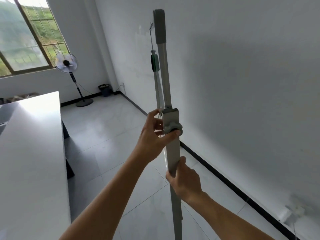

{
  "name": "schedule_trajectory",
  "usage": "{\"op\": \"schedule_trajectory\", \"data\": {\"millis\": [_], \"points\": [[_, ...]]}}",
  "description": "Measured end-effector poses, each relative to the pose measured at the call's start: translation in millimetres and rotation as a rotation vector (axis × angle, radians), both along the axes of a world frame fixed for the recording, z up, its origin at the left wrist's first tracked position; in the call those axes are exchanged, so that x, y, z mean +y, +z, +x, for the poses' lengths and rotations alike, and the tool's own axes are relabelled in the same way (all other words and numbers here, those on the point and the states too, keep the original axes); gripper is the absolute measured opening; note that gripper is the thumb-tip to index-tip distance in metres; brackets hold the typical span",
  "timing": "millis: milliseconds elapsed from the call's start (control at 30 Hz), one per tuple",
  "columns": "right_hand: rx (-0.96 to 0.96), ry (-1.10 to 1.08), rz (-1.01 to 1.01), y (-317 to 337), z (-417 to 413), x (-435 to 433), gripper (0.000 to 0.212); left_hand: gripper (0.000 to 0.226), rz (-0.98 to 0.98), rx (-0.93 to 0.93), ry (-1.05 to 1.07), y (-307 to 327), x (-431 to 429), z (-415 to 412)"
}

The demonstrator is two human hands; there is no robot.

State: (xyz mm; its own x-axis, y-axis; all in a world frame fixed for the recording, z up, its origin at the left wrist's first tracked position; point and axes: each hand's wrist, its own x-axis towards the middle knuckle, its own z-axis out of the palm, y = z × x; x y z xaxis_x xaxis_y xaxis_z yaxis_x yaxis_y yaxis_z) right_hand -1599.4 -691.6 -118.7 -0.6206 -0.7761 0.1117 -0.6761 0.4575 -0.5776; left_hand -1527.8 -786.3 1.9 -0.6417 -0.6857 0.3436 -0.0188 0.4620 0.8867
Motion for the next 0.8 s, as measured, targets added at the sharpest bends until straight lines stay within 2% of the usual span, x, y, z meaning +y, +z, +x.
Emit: {"op": "schedule_trajectory", "data": {"millis": [233,600,800], "points": [[0.008,0.118,-0.005,2.4,-79.8,-70.9,0.052,0.053,0.064,-0.018,0.131,5.5,-60.2,-73.5],[0.002,0.155,0.005,3.0,-181.5,-201.0,0.049,0.055,0.075,0.003,0.202,7.0,-185.4,-173.5],[0.034,0.155,0.045,6.5,-238.7,-294.4,0.053,0.070,0.059,0.027,0.247,-1.4,-282.0,-230.6]]}}
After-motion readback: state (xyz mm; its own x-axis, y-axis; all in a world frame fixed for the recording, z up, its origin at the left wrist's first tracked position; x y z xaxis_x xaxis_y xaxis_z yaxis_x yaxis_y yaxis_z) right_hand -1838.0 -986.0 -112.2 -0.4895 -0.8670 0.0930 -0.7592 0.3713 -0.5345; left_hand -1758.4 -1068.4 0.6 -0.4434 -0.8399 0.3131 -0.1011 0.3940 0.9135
